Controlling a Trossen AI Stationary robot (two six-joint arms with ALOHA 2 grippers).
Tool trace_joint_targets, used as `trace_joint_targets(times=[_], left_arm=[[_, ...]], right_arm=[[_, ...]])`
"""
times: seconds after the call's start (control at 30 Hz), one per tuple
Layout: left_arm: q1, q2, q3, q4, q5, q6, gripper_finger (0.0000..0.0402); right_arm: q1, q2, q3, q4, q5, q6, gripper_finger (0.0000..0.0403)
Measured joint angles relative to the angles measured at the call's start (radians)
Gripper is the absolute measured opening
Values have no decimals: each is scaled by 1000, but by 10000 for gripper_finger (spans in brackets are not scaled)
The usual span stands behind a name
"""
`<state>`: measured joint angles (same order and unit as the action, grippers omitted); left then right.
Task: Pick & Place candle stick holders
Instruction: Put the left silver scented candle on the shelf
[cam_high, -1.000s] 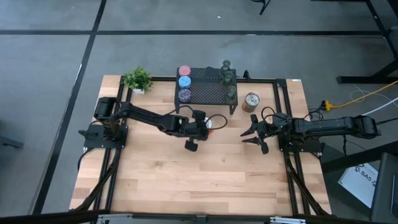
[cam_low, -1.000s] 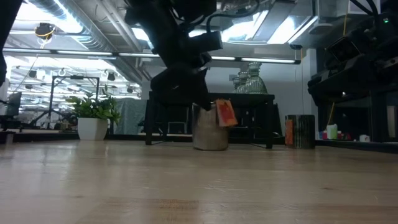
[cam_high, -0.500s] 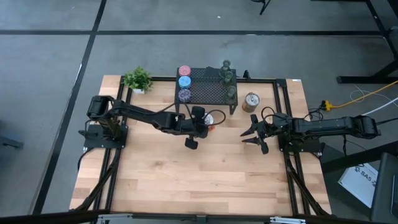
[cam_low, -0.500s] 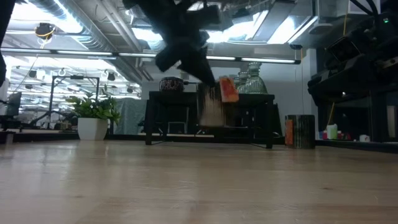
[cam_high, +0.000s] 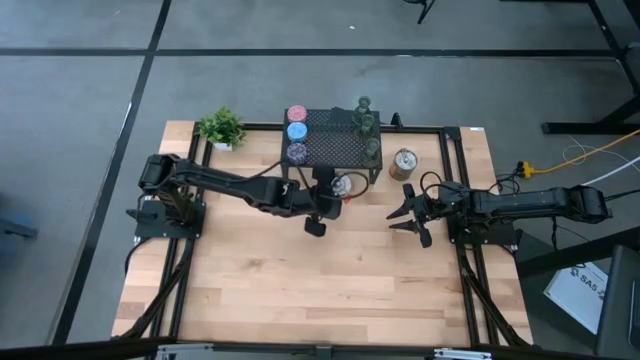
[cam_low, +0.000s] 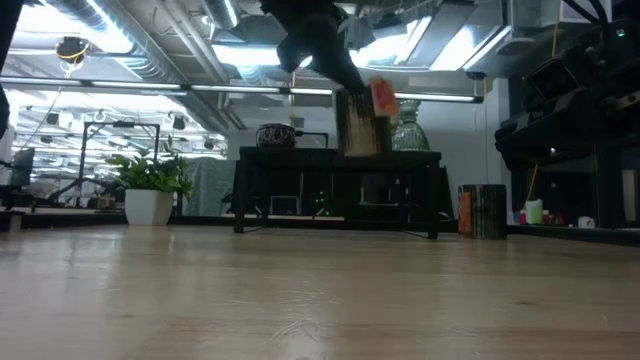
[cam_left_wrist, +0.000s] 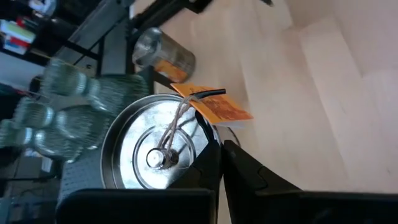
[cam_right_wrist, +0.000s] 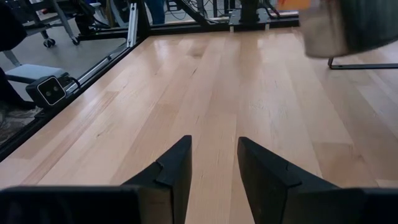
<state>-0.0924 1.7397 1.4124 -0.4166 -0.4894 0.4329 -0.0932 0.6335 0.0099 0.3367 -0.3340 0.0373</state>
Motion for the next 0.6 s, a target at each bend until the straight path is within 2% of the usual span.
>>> trace_joint_targets(times=[0.4, 0.6], left_arm=[[7, -1, 123, -36, -150, 90, 2], [38, -1, 167, -39, -183, 89, 2]], right_arm=[[0, 0, 0, 0, 0, 0, 132], [0, 0, 0, 0, 0, 0, 132]])
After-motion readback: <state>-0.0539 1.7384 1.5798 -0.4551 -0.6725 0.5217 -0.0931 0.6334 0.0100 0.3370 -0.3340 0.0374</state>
